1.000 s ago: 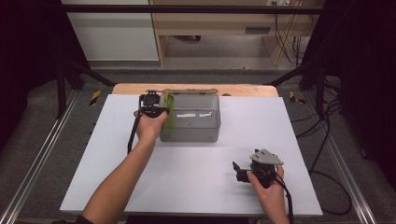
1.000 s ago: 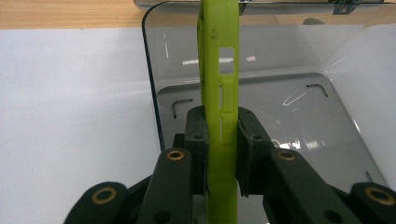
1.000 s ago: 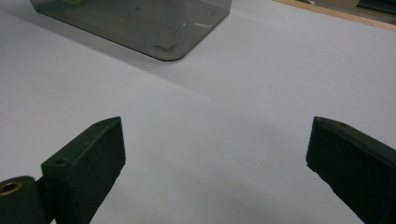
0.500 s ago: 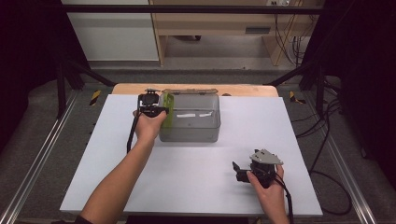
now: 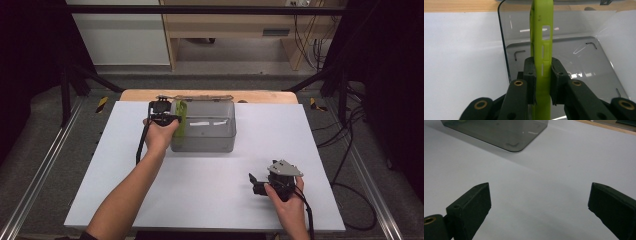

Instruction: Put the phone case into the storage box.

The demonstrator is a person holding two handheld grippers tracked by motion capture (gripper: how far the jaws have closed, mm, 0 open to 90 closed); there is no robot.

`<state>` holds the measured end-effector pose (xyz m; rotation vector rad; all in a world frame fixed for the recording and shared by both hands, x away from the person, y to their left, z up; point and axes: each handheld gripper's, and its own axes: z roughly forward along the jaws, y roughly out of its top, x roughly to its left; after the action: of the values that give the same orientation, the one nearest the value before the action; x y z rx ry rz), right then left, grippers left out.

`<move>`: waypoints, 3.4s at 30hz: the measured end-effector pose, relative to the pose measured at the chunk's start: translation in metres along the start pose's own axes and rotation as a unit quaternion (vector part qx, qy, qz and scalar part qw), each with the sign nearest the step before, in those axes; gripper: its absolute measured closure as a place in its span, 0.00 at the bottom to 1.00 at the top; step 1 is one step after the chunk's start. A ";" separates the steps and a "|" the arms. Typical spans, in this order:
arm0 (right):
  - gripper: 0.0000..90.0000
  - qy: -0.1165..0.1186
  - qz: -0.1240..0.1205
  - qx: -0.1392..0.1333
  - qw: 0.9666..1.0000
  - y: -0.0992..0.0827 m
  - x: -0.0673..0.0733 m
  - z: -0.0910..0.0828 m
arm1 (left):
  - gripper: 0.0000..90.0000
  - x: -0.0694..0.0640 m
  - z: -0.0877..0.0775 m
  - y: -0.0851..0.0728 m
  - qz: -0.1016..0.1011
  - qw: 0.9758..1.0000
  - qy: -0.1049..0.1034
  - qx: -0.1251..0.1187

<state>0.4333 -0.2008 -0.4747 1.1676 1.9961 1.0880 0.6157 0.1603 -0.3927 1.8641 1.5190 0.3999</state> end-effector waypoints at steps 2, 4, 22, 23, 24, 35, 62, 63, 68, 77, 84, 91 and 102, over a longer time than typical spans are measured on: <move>0.06 0.000 0.000 0.000 1.000 0.000 0.000 0.000 | 0.86 0.000 0.000 0.000 0.002 1.000 0.001 0.002; 0.06 0.000 0.000 0.000 1.000 0.000 0.000 0.000 | 0.86 0.000 0.000 0.000 0.004 1.000 0.002 0.002; 0.06 0.001 0.000 0.001 1.000 0.000 0.000 0.000 | 0.86 0.000 -0.001 -0.001 0.003 1.000 0.006 -0.002; 0.06 0.001 0.000 0.001 1.000 0.000 0.000 0.000 | 0.86 0.000 -0.001 -0.001 0.002 1.000 0.006 -0.001; 0.06 0.001 0.000 0.001 1.000 0.000 0.000 0.000 | 0.86 0.000 -0.001 -0.001 0.002 1.000 0.006 -0.001; 0.06 0.001 -0.001 0.002 1.000 0.000 0.000 0.001 | 0.85 0.003 0.001 -0.001 -0.006 1.000 0.005 0.001; 0.06 0.002 -0.001 0.003 1.000 0.000 0.001 0.001 | 0.60 -0.008 -0.018 0.002 0.042 0.994 0.007 -0.105; 0.06 0.002 -0.001 0.002 1.000 0.000 0.001 0.001 | 0.60 -0.008 -0.020 0.003 0.046 0.992 0.006 -0.114; 0.06 0.001 -0.004 0.001 1.000 0.000 0.001 0.001 | 0.52 -0.005 -0.030 0.003 0.071 0.987 0.004 -0.142; 0.06 0.002 0.001 0.001 1.000 0.000 0.002 0.000 | 0.32 -0.008 -0.043 -0.001 0.114 0.972 -0.009 -0.204; 0.06 0.002 -0.001 0.000 1.000 0.000 0.002 0.000 | 0.24 -0.012 -0.047 -0.004 0.128 0.965 -0.023 -0.229; 0.06 0.002 -0.001 0.000 1.000 0.000 0.002 0.000 | 0.13 -0.010 -0.048 -0.009 0.130 0.961 -0.040 -0.240; 0.06 0.002 -0.002 -0.001 1.000 0.000 0.002 0.000 | 0.05 -0.012 -0.050 -0.015 0.142 0.956 -0.056 -0.249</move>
<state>0.4324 -0.1986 -0.4751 1.1604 1.9985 1.0904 0.5709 0.1660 -0.3649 1.6597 0.9580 0.7238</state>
